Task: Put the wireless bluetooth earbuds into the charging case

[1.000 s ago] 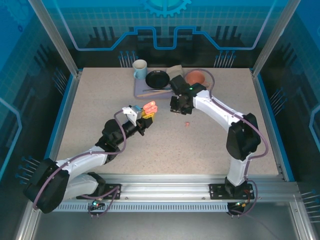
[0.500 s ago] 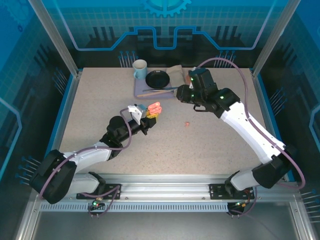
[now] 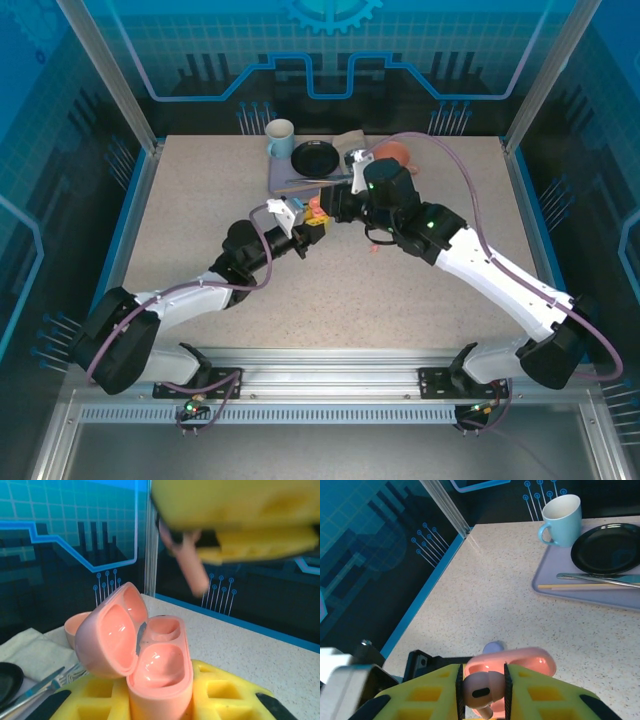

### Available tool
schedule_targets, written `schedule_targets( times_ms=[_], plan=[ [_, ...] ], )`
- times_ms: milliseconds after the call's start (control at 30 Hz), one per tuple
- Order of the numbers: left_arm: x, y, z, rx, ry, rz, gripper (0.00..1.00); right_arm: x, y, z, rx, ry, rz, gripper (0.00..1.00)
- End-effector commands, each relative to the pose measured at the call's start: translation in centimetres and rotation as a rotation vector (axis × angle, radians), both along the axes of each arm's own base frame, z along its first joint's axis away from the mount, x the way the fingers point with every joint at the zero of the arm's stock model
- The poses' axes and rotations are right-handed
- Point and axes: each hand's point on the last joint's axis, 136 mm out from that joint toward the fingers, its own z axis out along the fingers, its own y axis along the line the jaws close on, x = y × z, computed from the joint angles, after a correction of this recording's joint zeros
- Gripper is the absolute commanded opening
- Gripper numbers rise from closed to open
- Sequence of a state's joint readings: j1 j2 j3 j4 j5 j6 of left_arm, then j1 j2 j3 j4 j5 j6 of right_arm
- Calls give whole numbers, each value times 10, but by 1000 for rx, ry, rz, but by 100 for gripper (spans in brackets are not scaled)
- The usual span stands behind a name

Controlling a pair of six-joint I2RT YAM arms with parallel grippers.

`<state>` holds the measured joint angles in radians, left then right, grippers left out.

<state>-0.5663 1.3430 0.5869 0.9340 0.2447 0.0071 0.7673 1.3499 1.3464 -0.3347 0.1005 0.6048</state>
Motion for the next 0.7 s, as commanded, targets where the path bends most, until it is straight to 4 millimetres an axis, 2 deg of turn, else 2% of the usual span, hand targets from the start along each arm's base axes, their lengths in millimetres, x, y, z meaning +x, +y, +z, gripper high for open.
schedule_targets(
  times_ms=[0,300,667],
  plan=[
    [-2,-6,26,-26,-90,-24,0,-8,9,25,88,-85,35,27],
    [0,-8,30,-30,-87,-25,0,-7,12,14,116,-82,28,26],
    [1,-9,35,-52,-77,-30,0,-8,13,20,187,-158,14,25]
  ],
)
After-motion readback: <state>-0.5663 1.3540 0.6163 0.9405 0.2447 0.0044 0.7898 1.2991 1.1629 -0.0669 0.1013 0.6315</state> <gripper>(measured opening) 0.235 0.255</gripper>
